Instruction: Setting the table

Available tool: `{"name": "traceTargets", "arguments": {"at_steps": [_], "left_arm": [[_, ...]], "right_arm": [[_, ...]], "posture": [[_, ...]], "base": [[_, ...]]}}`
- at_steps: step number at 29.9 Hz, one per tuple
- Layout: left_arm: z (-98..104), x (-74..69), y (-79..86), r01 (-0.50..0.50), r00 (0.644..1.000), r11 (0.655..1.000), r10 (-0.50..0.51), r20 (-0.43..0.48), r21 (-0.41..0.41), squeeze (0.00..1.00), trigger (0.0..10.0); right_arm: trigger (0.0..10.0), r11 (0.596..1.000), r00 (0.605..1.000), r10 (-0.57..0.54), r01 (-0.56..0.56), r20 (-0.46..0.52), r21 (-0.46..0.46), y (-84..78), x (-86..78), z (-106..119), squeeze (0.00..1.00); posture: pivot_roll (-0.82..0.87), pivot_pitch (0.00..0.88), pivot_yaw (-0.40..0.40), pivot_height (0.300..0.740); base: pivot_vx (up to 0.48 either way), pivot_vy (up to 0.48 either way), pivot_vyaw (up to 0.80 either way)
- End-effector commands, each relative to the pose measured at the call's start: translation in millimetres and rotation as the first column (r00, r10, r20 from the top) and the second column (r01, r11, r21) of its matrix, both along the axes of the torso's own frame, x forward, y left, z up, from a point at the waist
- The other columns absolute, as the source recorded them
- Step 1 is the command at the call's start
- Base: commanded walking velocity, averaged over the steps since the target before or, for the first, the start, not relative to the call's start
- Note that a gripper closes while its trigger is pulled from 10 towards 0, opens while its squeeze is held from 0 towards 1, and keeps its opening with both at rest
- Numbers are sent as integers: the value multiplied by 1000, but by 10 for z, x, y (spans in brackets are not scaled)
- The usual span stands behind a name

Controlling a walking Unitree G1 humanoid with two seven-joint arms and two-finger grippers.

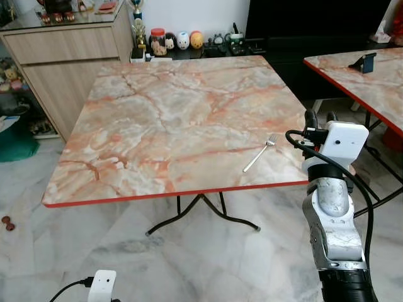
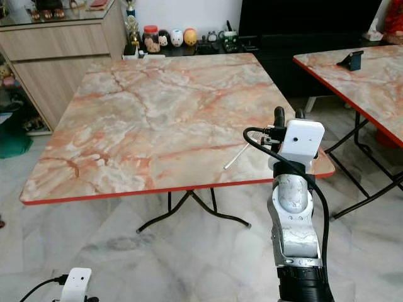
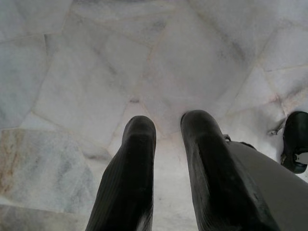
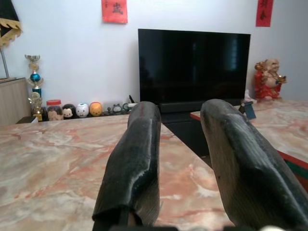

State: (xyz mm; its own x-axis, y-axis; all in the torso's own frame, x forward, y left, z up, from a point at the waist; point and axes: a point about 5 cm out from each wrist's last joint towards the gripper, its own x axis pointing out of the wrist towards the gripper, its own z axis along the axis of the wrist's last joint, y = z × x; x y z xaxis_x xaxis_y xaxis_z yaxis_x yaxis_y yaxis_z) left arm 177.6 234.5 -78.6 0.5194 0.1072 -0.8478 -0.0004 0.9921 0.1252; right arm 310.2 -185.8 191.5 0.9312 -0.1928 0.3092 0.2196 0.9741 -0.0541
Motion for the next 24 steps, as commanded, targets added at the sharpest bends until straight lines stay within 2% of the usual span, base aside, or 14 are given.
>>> {"name": "traceTargets", "arguments": {"at_steps": [1,15,24], "left_arm": [[-16,-34,4,14,1000,1000,-14,-17,14,0,10000],[-10,-18,0,10,1000,1000,-10,-13,14,0,10000],[-4,-5,1,19,1000,1000,-19,-12,17,0,10000]], "right_arm": [[10000,1000,1000,6,-6,-9,-2,9,-15,-3,0],[10000,1000,999,18,-18,-27,-13,15,-22,-20,0],[10000,998,986,59,-60,-155,-1,146,-31,-237,0]], "posture": [[-71,0,0,740],[-76,0,-3,740],[-81,0,2,740]], "base": [[289,0,0],[293,0,0],[284,0,0]]}}
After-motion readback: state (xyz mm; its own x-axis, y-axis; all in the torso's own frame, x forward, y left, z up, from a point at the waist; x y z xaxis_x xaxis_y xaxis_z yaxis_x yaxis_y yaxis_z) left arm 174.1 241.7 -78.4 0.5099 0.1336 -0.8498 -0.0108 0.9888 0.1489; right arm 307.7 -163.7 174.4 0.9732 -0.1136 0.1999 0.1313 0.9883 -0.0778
